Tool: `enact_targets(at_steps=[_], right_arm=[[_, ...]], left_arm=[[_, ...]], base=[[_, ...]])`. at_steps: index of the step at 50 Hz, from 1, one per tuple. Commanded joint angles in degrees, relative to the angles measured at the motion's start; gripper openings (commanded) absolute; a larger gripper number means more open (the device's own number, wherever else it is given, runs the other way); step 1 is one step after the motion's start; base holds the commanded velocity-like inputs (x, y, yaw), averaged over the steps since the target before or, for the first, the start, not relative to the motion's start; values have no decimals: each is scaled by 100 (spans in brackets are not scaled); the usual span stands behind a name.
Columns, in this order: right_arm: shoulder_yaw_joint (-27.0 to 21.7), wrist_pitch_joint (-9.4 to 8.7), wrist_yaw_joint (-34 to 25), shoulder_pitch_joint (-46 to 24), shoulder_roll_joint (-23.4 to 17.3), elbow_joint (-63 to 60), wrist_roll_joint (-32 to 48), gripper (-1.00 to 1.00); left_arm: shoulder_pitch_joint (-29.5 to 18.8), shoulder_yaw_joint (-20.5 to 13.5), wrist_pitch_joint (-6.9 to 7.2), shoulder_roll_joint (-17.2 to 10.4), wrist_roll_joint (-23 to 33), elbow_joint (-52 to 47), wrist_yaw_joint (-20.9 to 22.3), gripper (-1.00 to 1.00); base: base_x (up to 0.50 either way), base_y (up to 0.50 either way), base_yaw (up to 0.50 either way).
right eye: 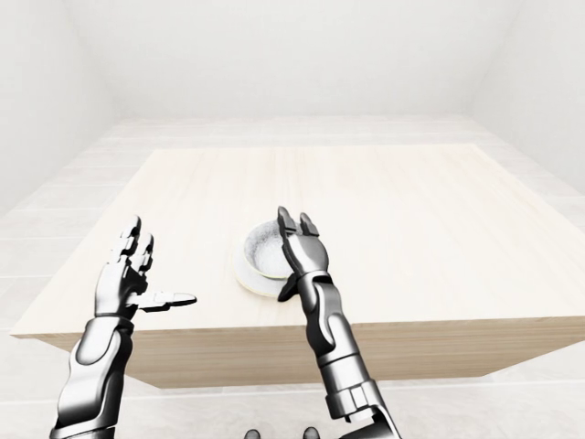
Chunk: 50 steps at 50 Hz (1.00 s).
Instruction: Put the bowl on the plate.
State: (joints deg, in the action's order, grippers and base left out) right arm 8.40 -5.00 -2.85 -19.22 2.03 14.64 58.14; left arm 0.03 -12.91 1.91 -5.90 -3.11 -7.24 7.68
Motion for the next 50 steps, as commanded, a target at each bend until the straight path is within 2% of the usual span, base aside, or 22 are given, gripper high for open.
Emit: enact_targets(at_steps=[1,9,15,24,36,39,43,50], right_arm=[[13,0,-435,243,21,-588,-47,100],[26,0,-742,437,22,-1067,-110,100],[100,0,-1302,712,30,-1917,-109,100],[-98,0,-2114,746,64,-3583,-209,100],[-487,0,-2403,216,191,-5446,-751,100],[-809,0,-2232,-89,392,-6013,-1302,100],[-874,0,-2091,-152,173,-6483,-1675,100],[-873,0,-1928,-89,-1,-7311,-2131,100]], left_arm=[[6,-15,33,-7,-13,-41,7,100],[-12,-16,19,-6,-5,-11,0,100],[-1,6,50,5,11,-72,-6,100],[27,32,90,24,38,-154,-13,100],[132,42,215,65,28,-428,17,100],[173,32,237,75,20,-492,36,100],[431,34,309,129,-9,-899,116,100],[475,-18,309,180,-5,-1006,181,100]], base=[[0,0,0],[0,0,0],[0,0,0],[0,0,0],[0,0,0],[0,0,0],[0,0,0],[0,0,0]])
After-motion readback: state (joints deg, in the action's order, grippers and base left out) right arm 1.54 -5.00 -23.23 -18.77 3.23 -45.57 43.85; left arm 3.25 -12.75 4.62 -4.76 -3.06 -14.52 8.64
